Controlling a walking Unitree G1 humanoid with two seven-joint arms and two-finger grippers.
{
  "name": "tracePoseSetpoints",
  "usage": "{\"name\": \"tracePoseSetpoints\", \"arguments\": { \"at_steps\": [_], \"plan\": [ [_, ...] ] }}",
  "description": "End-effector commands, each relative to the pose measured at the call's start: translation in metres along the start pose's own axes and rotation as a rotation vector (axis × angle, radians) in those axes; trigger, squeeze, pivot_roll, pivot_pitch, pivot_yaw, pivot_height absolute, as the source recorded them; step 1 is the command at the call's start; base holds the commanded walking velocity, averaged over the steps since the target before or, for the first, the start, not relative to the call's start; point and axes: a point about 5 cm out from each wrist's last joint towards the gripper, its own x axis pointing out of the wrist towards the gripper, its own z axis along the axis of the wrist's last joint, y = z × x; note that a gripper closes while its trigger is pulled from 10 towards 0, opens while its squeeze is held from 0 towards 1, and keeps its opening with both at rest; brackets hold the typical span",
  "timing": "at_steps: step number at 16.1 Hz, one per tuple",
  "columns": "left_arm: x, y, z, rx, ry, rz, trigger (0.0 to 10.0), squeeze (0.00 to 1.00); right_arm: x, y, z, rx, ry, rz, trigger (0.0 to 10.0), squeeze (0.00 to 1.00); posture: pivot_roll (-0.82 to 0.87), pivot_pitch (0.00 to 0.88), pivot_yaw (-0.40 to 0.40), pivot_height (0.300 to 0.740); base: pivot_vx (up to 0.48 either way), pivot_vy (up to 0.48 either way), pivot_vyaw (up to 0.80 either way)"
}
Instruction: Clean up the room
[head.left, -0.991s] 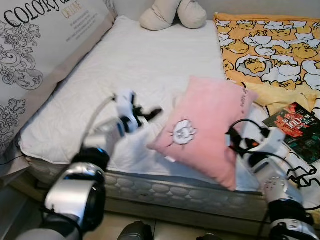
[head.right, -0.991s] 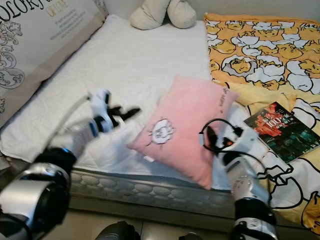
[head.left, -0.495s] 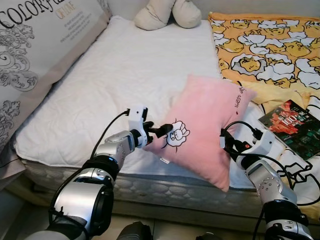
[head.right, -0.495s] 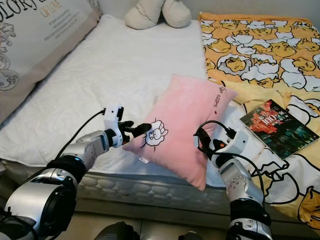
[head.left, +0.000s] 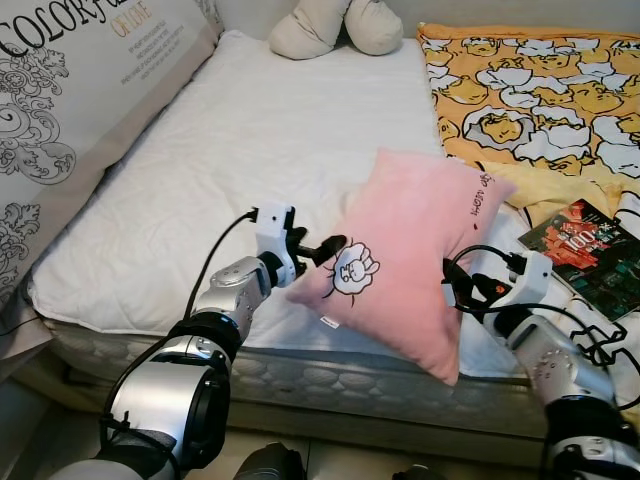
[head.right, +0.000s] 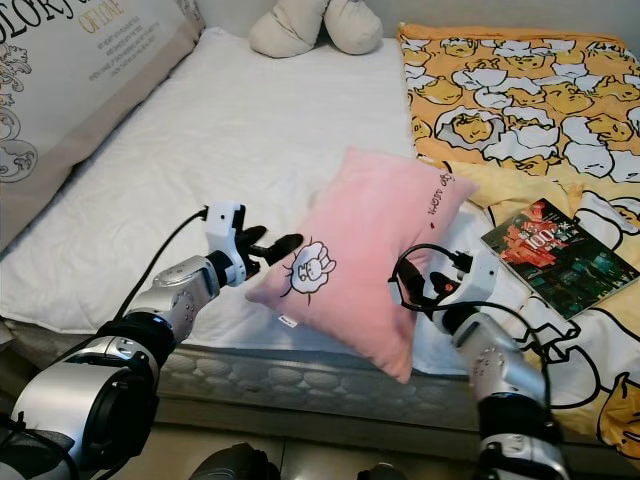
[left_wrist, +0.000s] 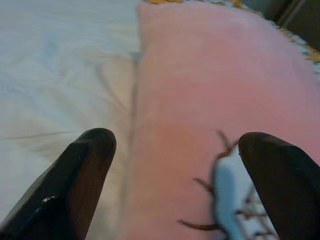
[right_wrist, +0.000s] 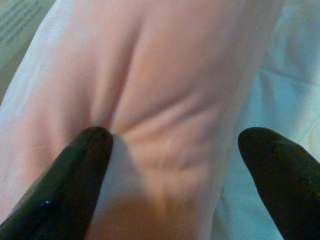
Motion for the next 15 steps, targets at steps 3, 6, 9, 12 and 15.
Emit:
{"name": "tracePoseSetpoints", "arguments": {
  "at_steps": [3,6,9,12,15],
  "plan": [
    [-0.002,0.007,0.001,0.062,0.016,0.057,10.0,0.00,-0.004,-0.011,0.008,-0.077,0.045,-0.006,10.0,0.00,-0.12,0.000,0.072,0.706,0.000,0.000,0.00],
    [-0.005,0.009,-0.007,-0.013,0.036,0.065,10.0,0.00,-0.011,-0.026,0.022,-0.105,0.028,-0.052,10.0,0.00,-0.13,0.000,0.075,0.706,0.000,0.000,0.00],
    [-0.001,-0.004,-0.018,-0.181,0.039,0.005,10.0,0.00,-0.008,-0.015,0.004,-0.069,0.073,0.020,10.0,0.00,-0.13,0.000,0.077,0.706,0.000,0.000,0.00],
    [0.006,-0.018,-0.022,-0.225,0.038,-0.063,10.0,0.00,-0.005,-0.007,-0.013,-0.039,0.106,0.053,10.0,0.00,-0.13,0.000,0.080,0.706,0.000,0.000,0.00],
    [0.011,-0.037,-0.032,-0.168,0.095,-0.154,10.0,0.00,-0.003,0.004,-0.025,-0.011,0.136,0.110,10.0,0.00,-0.14,0.000,0.088,0.706,0.000,0.000,0.00]
  ]
}}
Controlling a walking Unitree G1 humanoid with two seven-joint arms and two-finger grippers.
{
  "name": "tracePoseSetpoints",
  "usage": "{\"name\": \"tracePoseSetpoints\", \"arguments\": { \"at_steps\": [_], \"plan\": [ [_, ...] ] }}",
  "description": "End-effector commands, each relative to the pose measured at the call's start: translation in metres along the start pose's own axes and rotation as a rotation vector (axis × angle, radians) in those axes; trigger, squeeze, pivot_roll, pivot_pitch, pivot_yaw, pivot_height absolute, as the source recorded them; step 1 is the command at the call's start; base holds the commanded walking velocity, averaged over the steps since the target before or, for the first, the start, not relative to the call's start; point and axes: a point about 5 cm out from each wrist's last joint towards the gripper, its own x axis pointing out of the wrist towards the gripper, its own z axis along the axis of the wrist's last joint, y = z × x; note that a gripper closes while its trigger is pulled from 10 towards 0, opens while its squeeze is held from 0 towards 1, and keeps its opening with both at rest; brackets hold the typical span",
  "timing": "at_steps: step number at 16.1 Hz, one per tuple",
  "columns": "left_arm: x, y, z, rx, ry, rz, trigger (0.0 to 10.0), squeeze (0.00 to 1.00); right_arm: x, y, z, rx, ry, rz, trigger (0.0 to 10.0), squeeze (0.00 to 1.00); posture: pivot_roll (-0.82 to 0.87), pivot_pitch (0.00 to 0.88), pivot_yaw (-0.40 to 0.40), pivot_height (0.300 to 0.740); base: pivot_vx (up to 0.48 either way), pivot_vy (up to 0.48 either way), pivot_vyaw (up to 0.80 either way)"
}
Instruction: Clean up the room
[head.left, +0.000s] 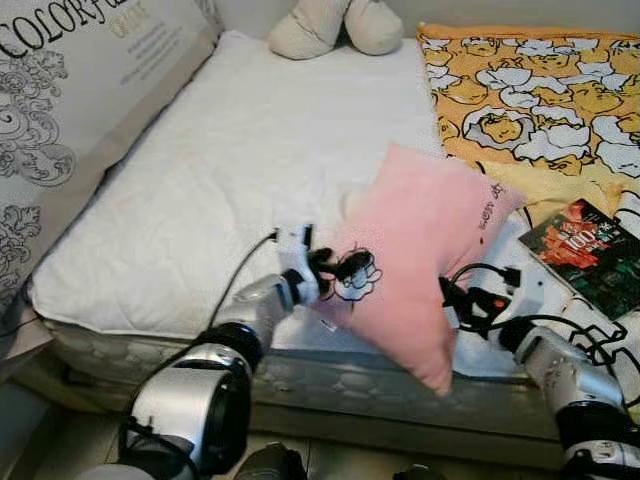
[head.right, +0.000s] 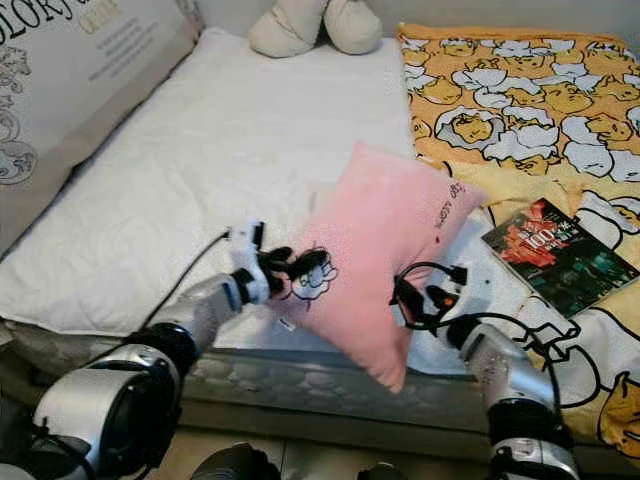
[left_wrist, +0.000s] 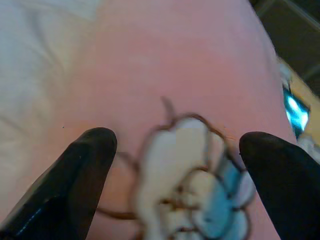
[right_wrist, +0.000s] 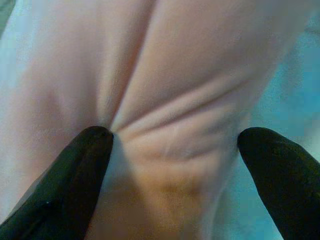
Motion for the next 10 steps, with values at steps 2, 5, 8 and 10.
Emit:
{"name": "tracePoseSetpoints", "arguments": {
  "at_steps": [2,5,8,10],
  "plan": [
    [-0.001,0.000,-0.009,0.043,0.049,0.000,10.0,0.00,0.003,0.009,-0.007,-0.001,0.033,0.049,10.0,0.00,-0.14,0.000,0.088,0.706,0.000,0.000,0.00],
    [0.002,-0.010,-0.025,0.096,0.110,-0.034,10.0,0.00,0.004,0.014,-0.012,0.005,0.042,0.072,10.0,0.00,-0.14,0.000,0.097,0.706,0.000,0.000,0.00],
    [0.005,-0.015,-0.030,0.194,0.114,-0.024,10.0,0.00,0.005,0.019,-0.016,0.000,0.052,0.085,10.0,0.00,-0.14,0.000,0.097,0.706,0.000,0.000,0.00],
    [0.008,-0.021,-0.029,0.197,0.091,-0.047,9.8,0.00,0.005,0.020,-0.018,-0.018,0.053,0.084,10.0,0.00,-0.14,0.000,0.095,0.706,0.000,0.000,0.00]
  ]
}}
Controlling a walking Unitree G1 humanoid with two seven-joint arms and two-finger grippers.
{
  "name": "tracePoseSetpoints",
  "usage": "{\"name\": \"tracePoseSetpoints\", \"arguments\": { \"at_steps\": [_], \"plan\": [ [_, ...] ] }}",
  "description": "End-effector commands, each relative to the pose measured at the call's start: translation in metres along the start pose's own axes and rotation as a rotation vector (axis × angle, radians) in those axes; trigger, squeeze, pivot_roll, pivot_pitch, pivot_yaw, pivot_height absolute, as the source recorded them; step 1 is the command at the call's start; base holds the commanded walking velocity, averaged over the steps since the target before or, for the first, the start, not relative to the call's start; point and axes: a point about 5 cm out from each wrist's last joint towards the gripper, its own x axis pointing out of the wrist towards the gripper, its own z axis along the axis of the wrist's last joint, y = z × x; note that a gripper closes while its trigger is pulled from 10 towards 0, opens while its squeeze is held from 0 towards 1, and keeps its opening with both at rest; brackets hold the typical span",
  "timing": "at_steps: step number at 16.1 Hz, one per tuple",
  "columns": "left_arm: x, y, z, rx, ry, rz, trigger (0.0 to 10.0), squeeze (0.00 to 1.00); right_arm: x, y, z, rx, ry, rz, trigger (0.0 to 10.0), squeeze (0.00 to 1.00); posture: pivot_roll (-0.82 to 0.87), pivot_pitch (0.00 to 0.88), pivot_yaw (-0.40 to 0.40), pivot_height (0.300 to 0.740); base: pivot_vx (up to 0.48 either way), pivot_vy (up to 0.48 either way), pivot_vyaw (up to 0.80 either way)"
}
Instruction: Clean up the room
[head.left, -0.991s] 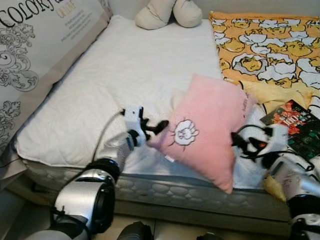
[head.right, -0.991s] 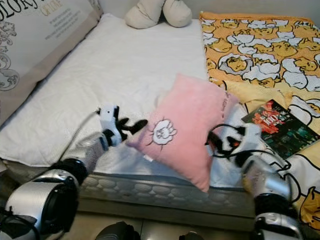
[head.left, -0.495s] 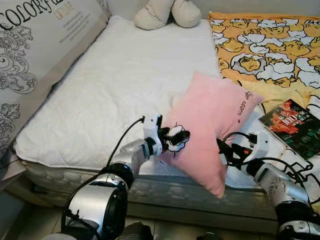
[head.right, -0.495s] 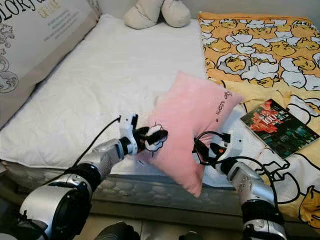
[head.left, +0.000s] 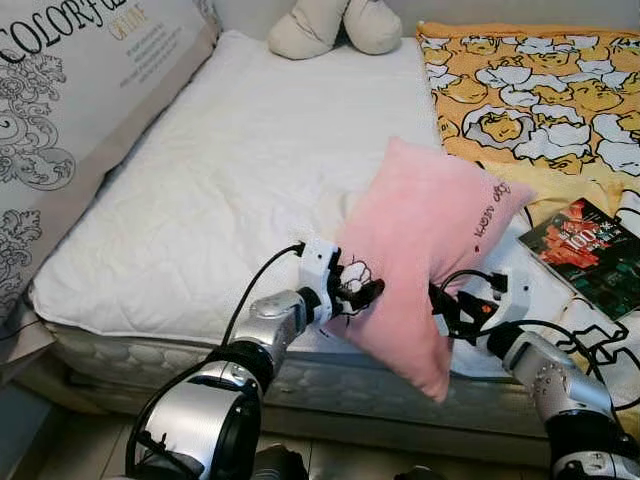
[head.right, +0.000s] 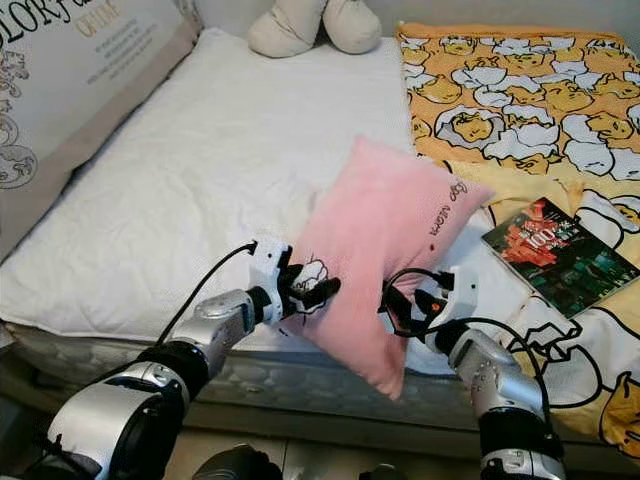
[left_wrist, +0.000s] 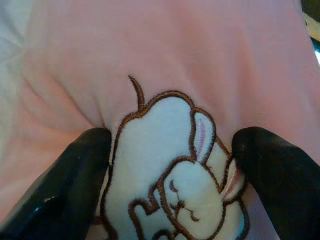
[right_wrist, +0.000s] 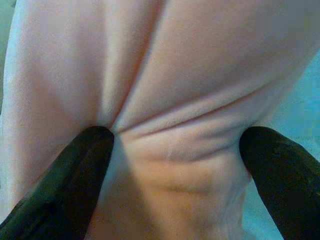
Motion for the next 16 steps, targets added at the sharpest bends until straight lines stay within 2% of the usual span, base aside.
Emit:
{"name": "tracePoseSetpoints", "arguments": {
  "at_steps": [1,2,4,7,10,12,15,16],
  "plan": [
    [0.004,-0.007,0.000,0.020,-0.002,-0.024,1.9,0.00,0.005,0.009,-0.006,-0.029,0.019,0.016,10.0,0.00,-0.14,0.000,0.095,0.706,0.000,0.000,0.00],
    [0.006,-0.009,0.006,0.020,-0.029,-0.026,10.0,0.00,0.006,0.002,-0.003,-0.049,0.000,-0.060,0.0,0.00,-0.14,0.000,0.091,0.706,0.000,0.000,0.00],
    [0.007,-0.009,0.016,0.023,-0.080,-0.030,10.0,0.00,0.008,0.000,-0.003,-0.069,-0.011,-0.107,0.0,0.00,-0.14,0.000,0.089,0.706,0.000,0.000,0.00],
    [0.001,0.001,0.028,0.055,-0.143,0.002,10.0,0.00,0.010,0.000,-0.006,-0.078,-0.015,-0.134,0.0,0.00,-0.12,0.000,0.088,0.706,0.000,0.000,0.00],
    [-0.013,0.022,0.042,0.086,-0.204,0.083,10.0,0.00,0.012,-0.002,-0.003,-0.090,-0.025,-0.153,0.0,0.00,-0.11,0.000,0.090,0.706,0.000,0.000,0.00],
    [-0.033,0.047,0.050,0.122,-0.233,0.203,10.0,0.00,0.013,-0.004,0.003,-0.091,-0.045,-0.162,0.0,0.00,-0.11,0.000,0.090,0.706,0.000,0.000,0.00],
    [-0.046,0.063,0.051,0.132,-0.225,0.268,10.0,0.00,0.013,-0.005,0.004,-0.104,-0.040,-0.148,0.0,0.00,-0.10,0.000,0.086,0.706,0.000,0.000,0.00],
    [-0.051,0.069,0.051,0.125,-0.220,0.297,10.0,0.00,0.011,-0.009,0.011,-0.130,-0.037,-0.136,0.0,0.00,-0.10,0.000,0.085,0.706,0.000,0.000,0.00]
  ]
}}
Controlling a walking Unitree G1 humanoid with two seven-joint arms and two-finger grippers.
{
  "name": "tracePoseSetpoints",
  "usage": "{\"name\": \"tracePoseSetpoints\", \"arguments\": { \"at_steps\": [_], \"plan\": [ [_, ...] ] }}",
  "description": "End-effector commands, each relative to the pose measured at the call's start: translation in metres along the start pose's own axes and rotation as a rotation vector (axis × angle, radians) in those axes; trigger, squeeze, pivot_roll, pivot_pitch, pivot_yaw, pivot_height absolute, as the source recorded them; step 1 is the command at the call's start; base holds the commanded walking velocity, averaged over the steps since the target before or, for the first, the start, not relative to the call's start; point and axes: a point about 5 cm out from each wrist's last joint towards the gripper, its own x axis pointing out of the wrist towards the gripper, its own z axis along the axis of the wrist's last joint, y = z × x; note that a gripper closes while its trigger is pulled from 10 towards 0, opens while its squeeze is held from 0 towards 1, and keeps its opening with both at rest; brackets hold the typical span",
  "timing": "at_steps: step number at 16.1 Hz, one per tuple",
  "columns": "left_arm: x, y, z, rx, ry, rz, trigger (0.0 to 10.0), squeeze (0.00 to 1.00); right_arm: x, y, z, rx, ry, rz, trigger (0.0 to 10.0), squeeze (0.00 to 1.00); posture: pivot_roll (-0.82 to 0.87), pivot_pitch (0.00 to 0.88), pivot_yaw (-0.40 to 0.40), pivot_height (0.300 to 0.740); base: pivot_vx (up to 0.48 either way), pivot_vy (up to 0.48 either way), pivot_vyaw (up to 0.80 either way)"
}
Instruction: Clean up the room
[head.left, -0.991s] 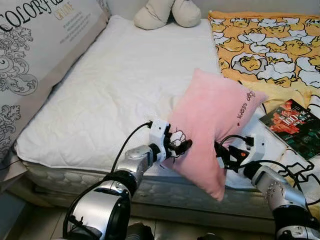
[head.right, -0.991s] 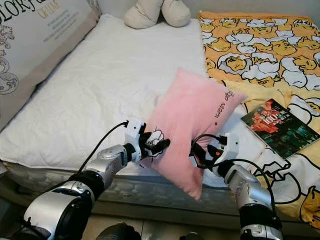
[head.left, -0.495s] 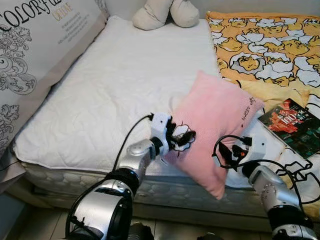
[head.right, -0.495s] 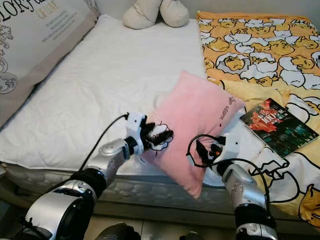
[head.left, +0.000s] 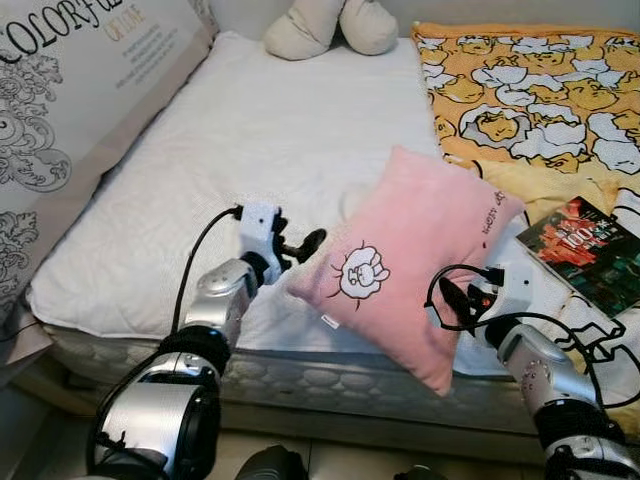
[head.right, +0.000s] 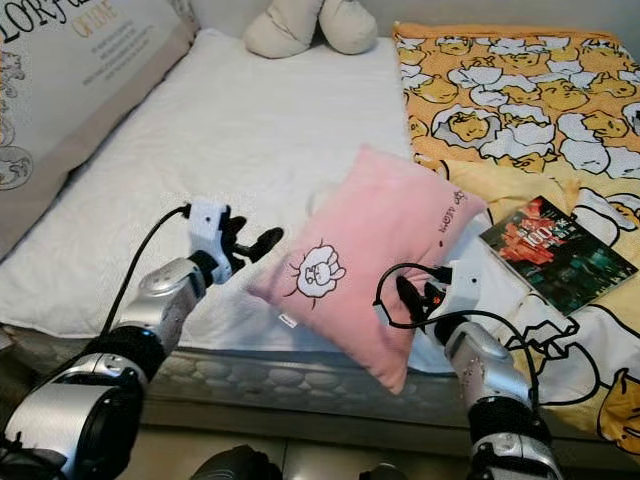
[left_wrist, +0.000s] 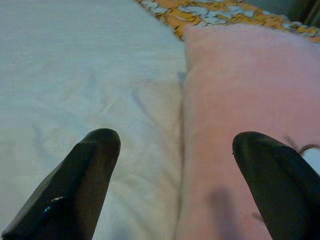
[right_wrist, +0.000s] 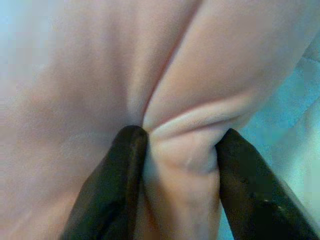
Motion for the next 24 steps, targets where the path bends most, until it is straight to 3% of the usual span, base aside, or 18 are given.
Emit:
{"name": "tracePoseSetpoints", "arguments": {
  "at_steps": [1,6,7,11,13,14,15,17,19,20,22,24],
  "plan": [
    [-0.002,0.006,0.004,0.000,-0.014,0.024,10.0,0.00,0.000,-0.003,0.009,-0.044,0.009,0.023,0.0,0.00,-0.10,0.000,0.084,0.706,0.000,0.000,0.00],
    [0.000,-0.007,-0.004,-0.011,-0.005,-0.015,10.0,0.00,-0.011,-0.033,0.069,-0.264,-0.057,-0.079,0.0,0.00,-0.10,0.000,0.086,0.706,0.000,0.000,0.00],
    [0.001,-0.011,-0.006,-0.014,-0.002,-0.026,10.0,0.00,-0.012,-0.038,0.081,-0.353,-0.069,-0.120,0.0,0.00,-0.10,0.000,0.086,0.706,0.000,0.000,0.00],
    [0.003,-0.032,-0.016,-0.020,0.007,-0.096,10.0,0.00,-0.014,-0.041,0.112,-0.603,-0.119,-0.240,0.0,0.00,-0.10,0.000,0.082,0.706,0.000,0.000,0.00],
    [0.003,-0.036,-0.019,0.018,0.009,-0.093,10.0,0.00,-0.011,-0.036,0.124,-0.568,-0.207,-0.293,0.0,0.00,-0.10,0.000,0.074,0.706,0.000,0.000,0.00],
    [0.002,-0.033,-0.018,0.081,0.003,-0.052,10.0,0.00,-0.009,-0.028,0.127,-0.560,-0.300,-0.319,5.6,0.00,-0.10,0.000,0.074,0.706,0.000,0.000,0.00],
    [0.002,-0.028,-0.014,0.165,-0.012,0.015,10.0,0.00,-0.006,-0.017,0.119,-0.552,-0.367,-0.329,10.0,0.00,-0.10,0.000,0.067,0.706,0.000,0.000,0.00],
    [0.001,-0.018,-0.007,0.240,-0.035,0.128,10.0,0.00,-0.010,0.016,0.093,-0.610,-0.536,-0.367,10.0,0.00,-0.10,0.000,0.061,0.706,0.000,0.000,0.00],
    [0.000,-0.014,-0.007,0.261,-0.021,0.162,10.0,0.00,-0.017,0.037,0.078,-0.637,-0.603,-0.341,10.0,0.00,-0.10,0.000,0.058,0.706,0.000,0.000,0.00],
    [-0.001,-0.010,-0.009,0.289,-0.004,0.186,10.0,0.00,-0.024,0.055,0.060,-0.655,-0.626,-0.290,10.0,0.00,-0.11,0.000,0.057,0.706,0.000,0.000,0.00],
    [-0.001,-0.010,-0.010,0.318,0.003,0.197,10.0,0.00,-0.030,0.062,0.043,-0.640,-0.630,-0.280,10.0,0.00,-0.11,0.000,0.056,0.706,0.000,0.000,0.00],
    [-0.002,-0.006,-0.009,0.307,-0.018,0.258,10.0,0.00,-0.041,0.051,0.022,-0.582,-0.622,-0.373,10.0,0.00,-0.12,0.000,0.057,0.706,0.000,0.000,0.00]
  ]
}}
